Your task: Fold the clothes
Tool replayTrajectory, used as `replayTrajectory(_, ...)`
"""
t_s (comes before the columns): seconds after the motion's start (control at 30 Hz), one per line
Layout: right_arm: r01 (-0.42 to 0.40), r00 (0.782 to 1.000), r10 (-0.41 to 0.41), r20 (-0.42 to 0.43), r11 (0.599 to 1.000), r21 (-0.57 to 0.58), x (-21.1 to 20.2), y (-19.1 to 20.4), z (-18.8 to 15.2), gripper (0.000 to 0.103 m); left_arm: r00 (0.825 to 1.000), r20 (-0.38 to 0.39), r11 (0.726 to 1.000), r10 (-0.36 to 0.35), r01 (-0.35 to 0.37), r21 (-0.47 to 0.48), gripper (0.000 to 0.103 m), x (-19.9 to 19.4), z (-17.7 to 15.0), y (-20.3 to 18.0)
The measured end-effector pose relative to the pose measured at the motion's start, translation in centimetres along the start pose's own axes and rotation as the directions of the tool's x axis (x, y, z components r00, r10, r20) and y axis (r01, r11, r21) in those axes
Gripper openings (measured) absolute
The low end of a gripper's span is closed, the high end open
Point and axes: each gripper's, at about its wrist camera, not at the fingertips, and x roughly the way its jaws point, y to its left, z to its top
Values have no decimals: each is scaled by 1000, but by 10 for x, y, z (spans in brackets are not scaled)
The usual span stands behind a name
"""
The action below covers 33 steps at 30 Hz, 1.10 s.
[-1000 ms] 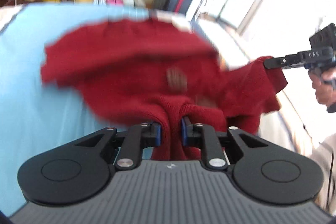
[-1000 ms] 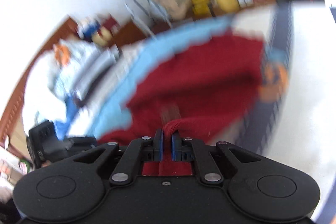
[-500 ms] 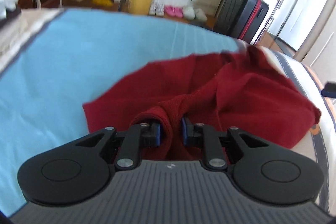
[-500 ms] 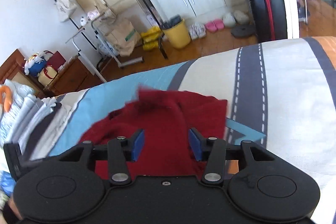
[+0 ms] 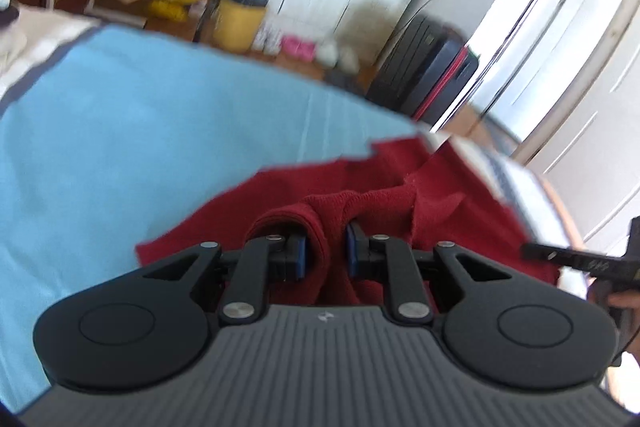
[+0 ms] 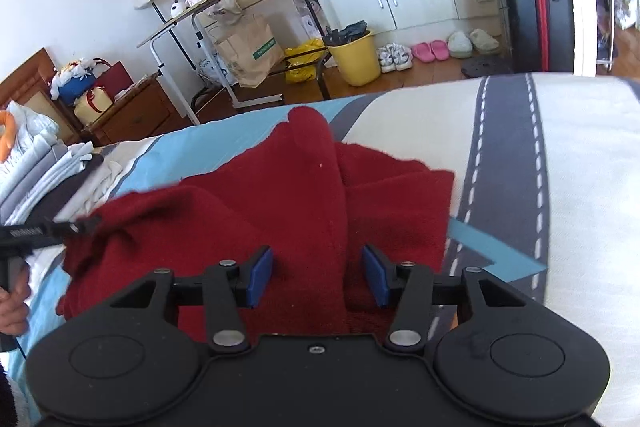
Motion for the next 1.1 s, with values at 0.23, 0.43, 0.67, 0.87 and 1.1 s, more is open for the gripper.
replayTrajectory(0.23, -125, 986, 117, 119, 990, 65, -27, -2, 9, 7, 997, 55, 996, -63, 66, -67, 19, -5, 1, 10)
replayTrajectory(0.43, 88, 996, -88, -15, 996, -5, -32, 0, 11, 7, 985, 163, 936, -57, 109, -334, 34, -18, 5, 52)
replayTrajectory(0.67, 46, 994, -48, -97, 999, -22, -20, 2, 8, 14, 990, 142, 961, -12, 51, -271, 41, -29, 10, 66)
replayTrajectory(0.87, 11, 1000, -11, -24, 1000, -15, -22, -4, 34, 33, 979, -44, 980, -200, 200, -11, 56, -28, 16, 23)
replayTrajectory(1.1, 48, 993, -51, -105, 998, -36, 39, -2, 44, 55, 930, -228, 954, -288, 298, 11, 70, 19, -5, 1)
